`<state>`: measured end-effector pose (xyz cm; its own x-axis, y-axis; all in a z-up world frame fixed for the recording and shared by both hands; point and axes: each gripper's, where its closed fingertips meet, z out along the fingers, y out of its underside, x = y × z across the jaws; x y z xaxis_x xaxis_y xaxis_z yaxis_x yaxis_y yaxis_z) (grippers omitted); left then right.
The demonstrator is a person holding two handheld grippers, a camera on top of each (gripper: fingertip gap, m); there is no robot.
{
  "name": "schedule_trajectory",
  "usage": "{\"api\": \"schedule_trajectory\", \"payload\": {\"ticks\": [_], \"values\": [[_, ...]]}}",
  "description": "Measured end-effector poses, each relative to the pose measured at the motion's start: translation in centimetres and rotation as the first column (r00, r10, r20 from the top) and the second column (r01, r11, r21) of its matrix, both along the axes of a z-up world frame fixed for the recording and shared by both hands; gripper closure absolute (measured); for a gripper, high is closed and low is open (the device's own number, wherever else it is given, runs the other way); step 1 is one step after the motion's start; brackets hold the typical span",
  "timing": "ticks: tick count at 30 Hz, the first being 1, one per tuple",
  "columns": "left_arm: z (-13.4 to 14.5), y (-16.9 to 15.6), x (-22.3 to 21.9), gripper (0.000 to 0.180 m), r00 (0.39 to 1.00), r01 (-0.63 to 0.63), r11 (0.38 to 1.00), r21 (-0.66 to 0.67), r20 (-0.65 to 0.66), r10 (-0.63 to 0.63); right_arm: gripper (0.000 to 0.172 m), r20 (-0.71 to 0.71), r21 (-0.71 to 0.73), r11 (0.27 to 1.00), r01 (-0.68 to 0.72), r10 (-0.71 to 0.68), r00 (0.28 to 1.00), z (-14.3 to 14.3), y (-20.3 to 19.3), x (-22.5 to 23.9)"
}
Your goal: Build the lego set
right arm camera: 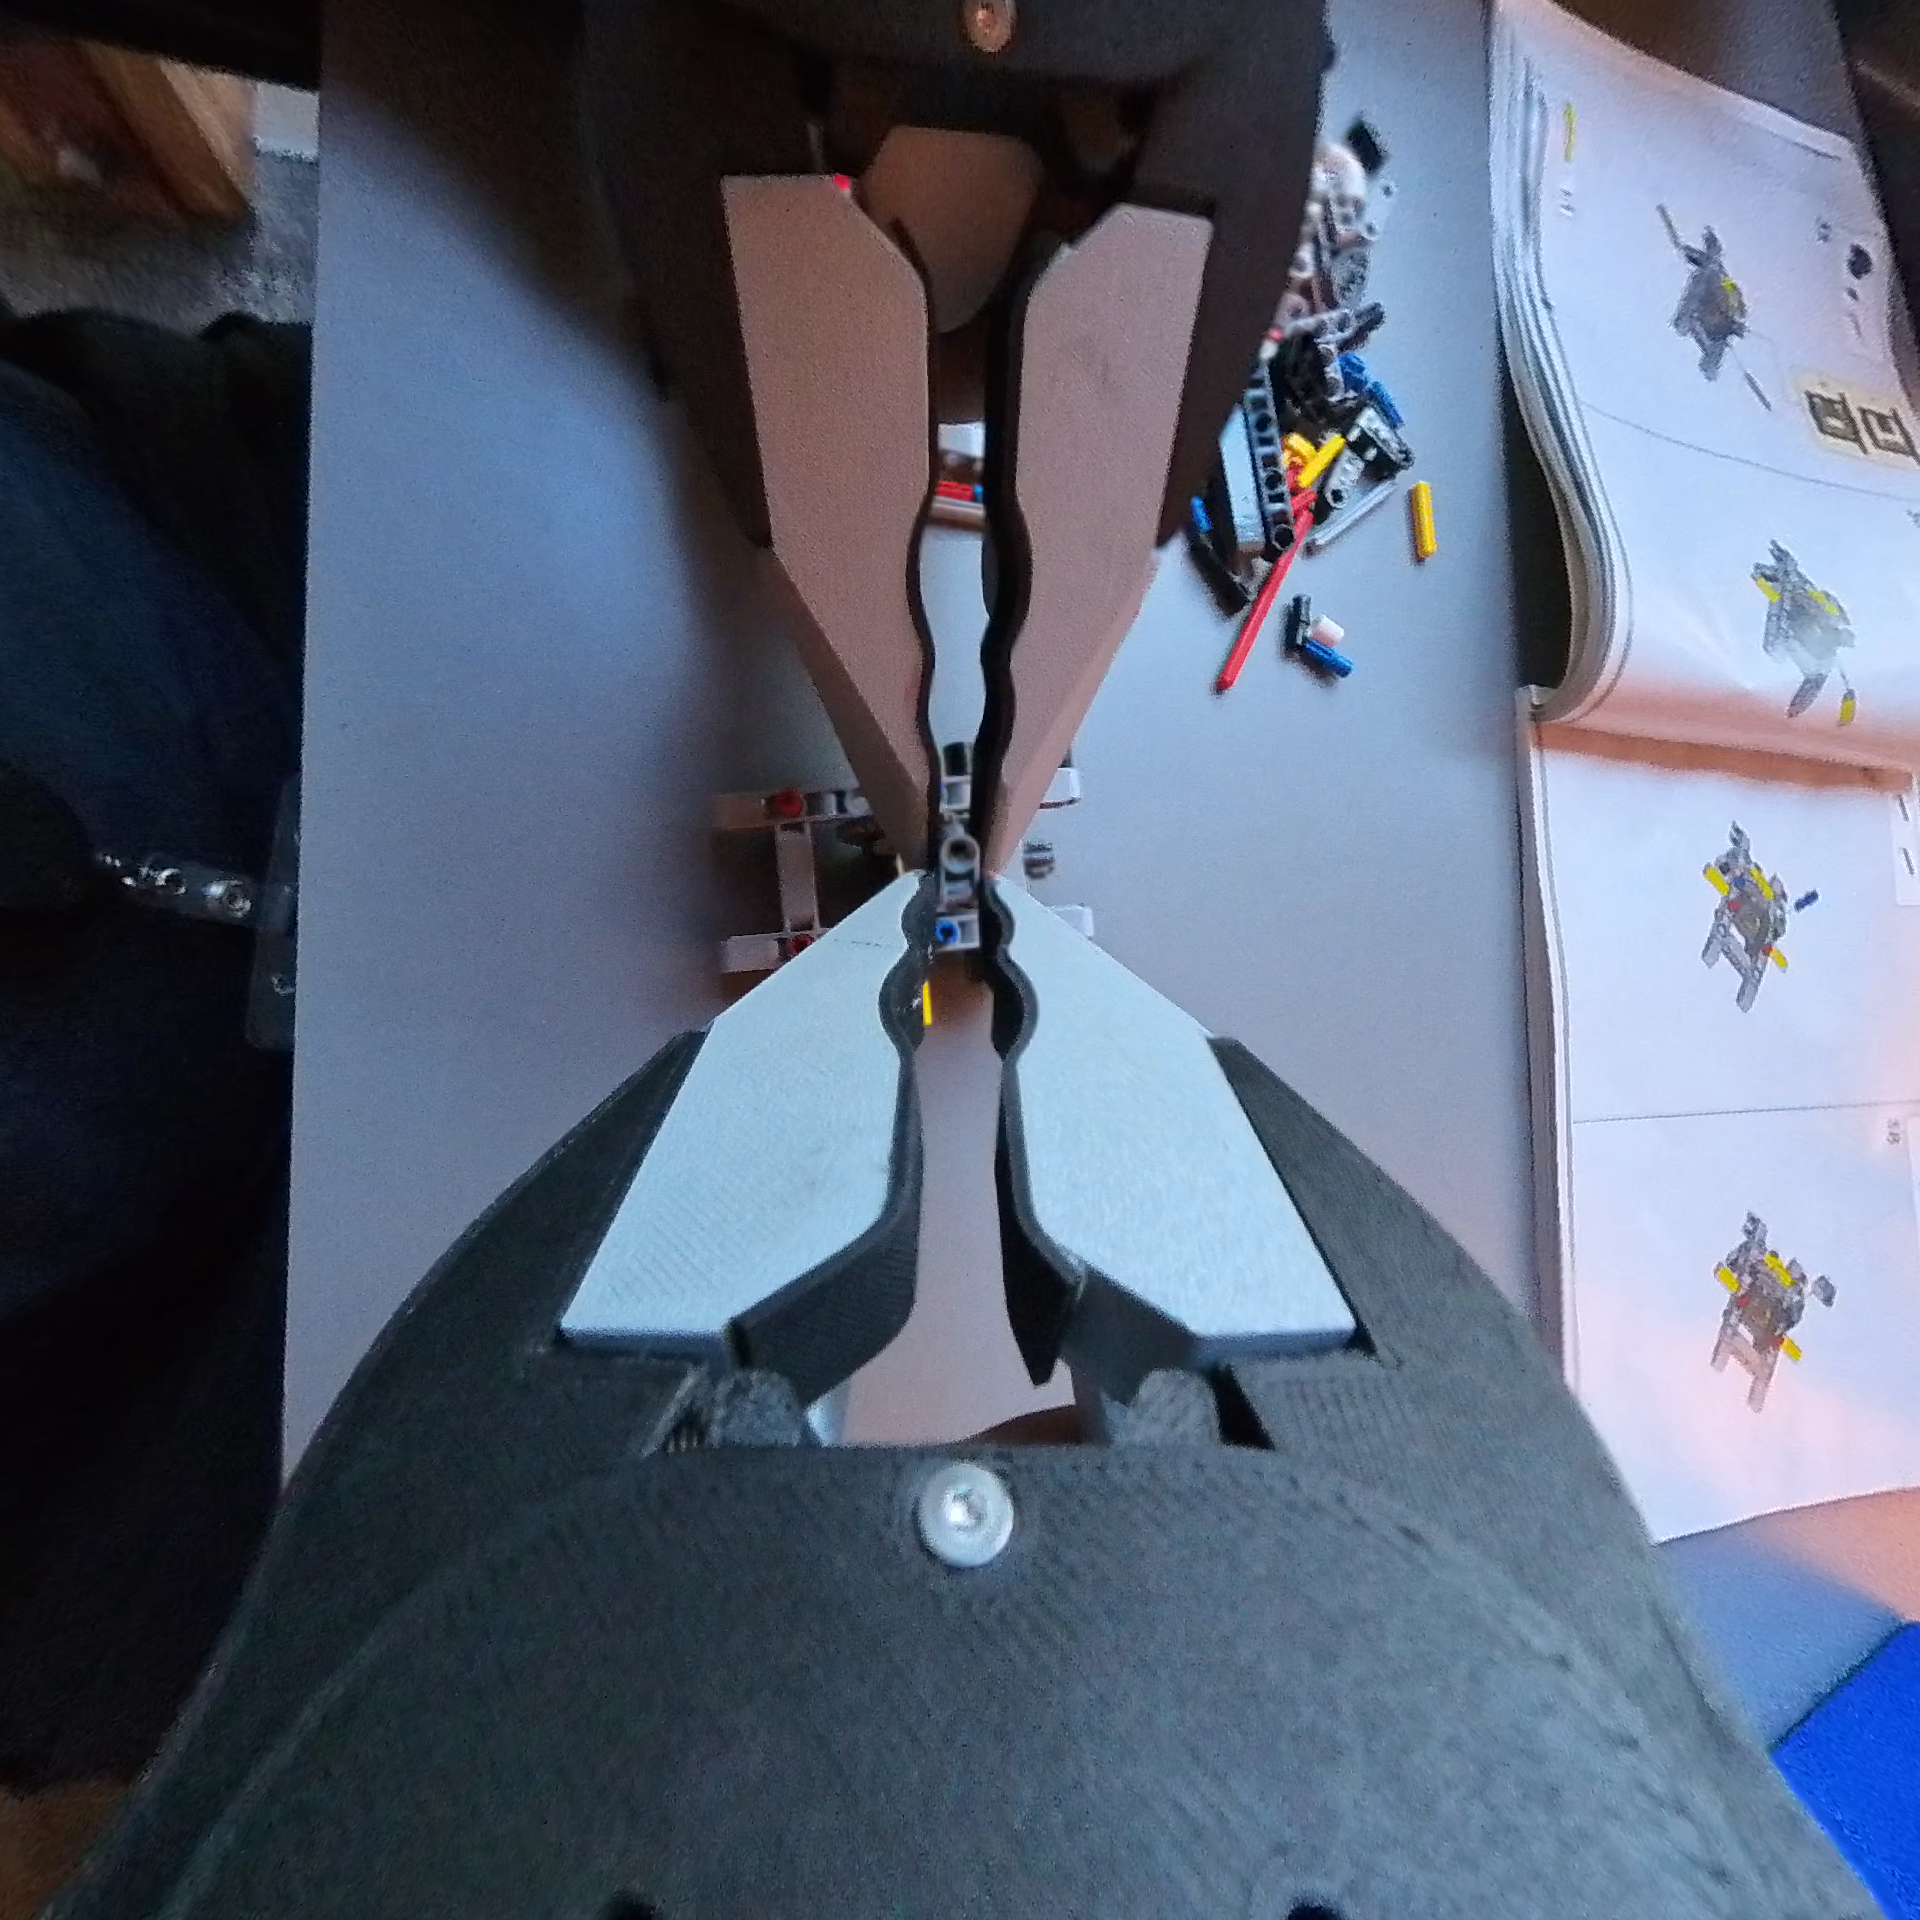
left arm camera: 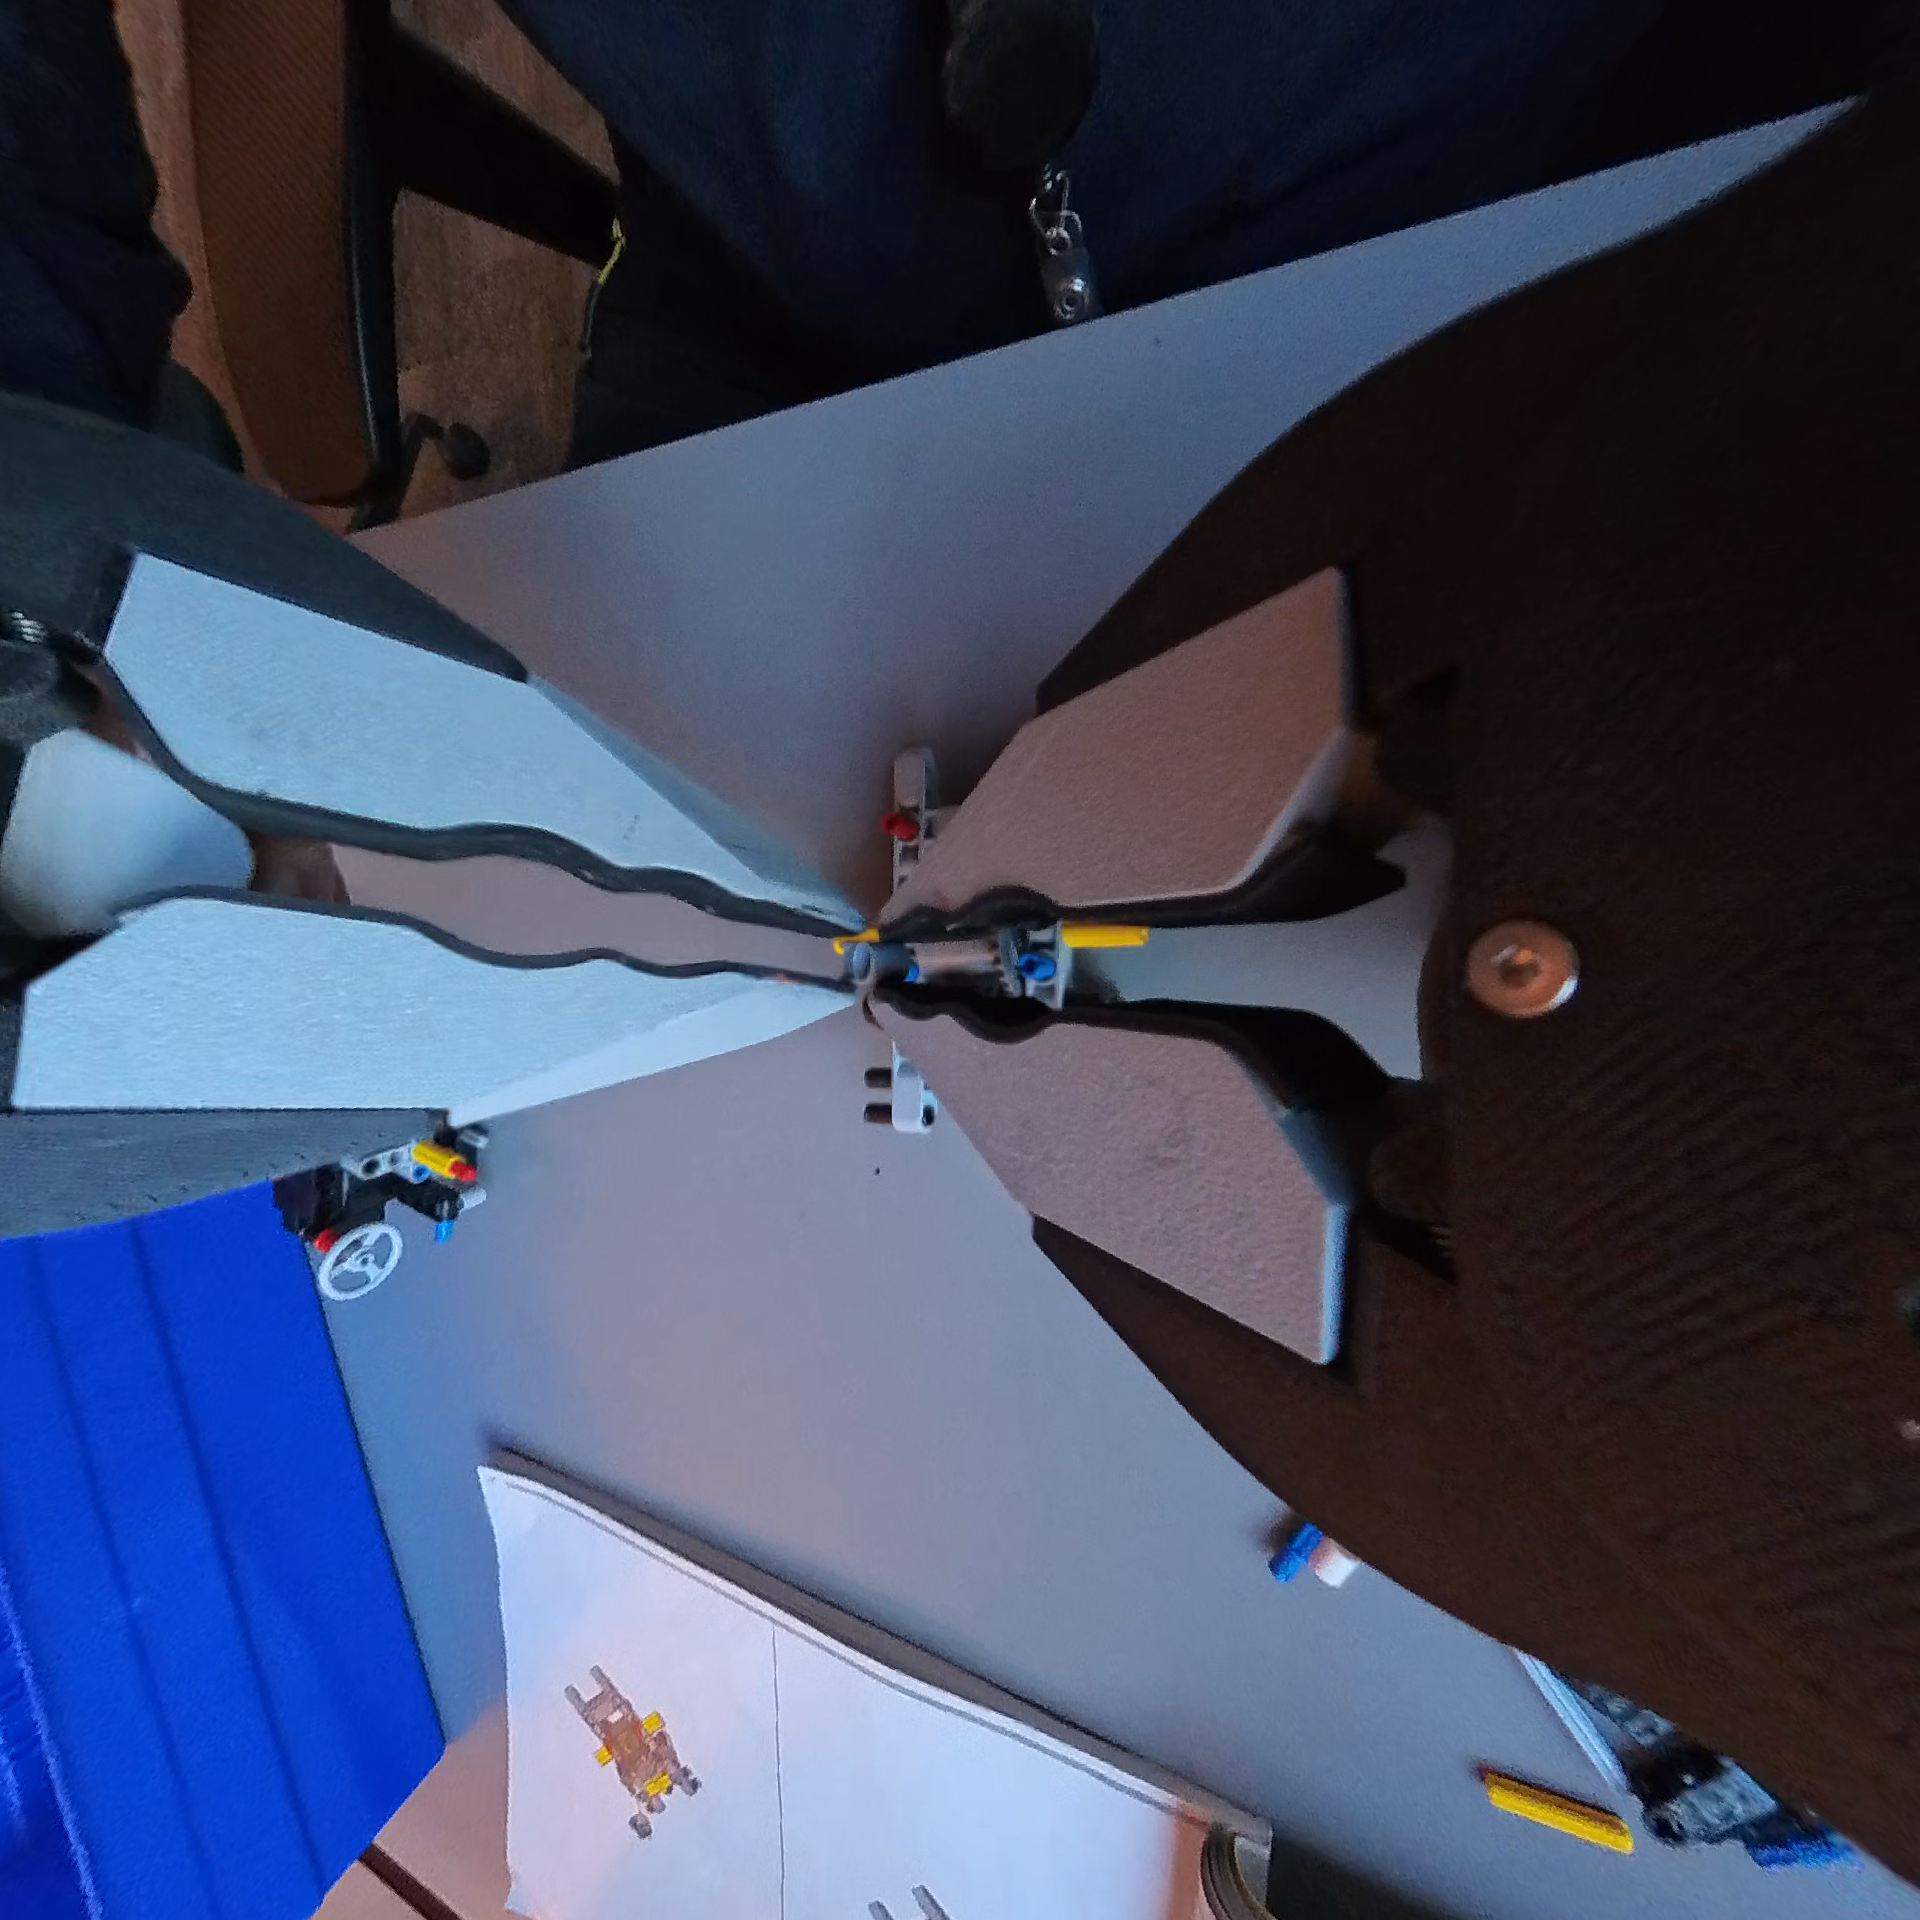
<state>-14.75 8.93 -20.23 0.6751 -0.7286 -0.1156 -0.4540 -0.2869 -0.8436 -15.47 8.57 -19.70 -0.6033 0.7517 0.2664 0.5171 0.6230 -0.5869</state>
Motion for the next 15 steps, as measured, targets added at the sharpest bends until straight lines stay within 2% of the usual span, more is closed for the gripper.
{"api": "schedule_trajectory", "payload": {"ticks": [4, 7, 10, 15], "values": [[0.6, 0.7, -1.8, 0.176, 0.997, -0.072, 0.997, 0.032, 0.018, 0.072, 0.160, -0.021, -0.142, 0.983, 0.114, -0.119, 0.993, 0.1, 0.8, 0.2], [0.8, 1.1, -2.9, 0.176, 0.991, -0.116, 0.993, 0.036, 0.071, 0.113, 0.165, -0.019, -0.235, 0.952, 0.196, -0.206, 0.978, -1.0, 1.0, 0.5], [0.3, 1.0, -3.0, 0.176, 0.991, -0.117, 0.993, 0.015, 0.067, 0.115, 0.171, -0.035, -0.225, 0.946, 0.236, -0.250, 0.968, -2.0, 1.4, 0.7], [0.0, 0.8, -2.5, 0.176, 0.994, -0.096, 0.995, 0.011, 0.045, 0.095, 0.168, -0.061, -0.179, 0.966, 0.188, -0.202, 0.977, -2.3, 0.8, 0.5]]}}
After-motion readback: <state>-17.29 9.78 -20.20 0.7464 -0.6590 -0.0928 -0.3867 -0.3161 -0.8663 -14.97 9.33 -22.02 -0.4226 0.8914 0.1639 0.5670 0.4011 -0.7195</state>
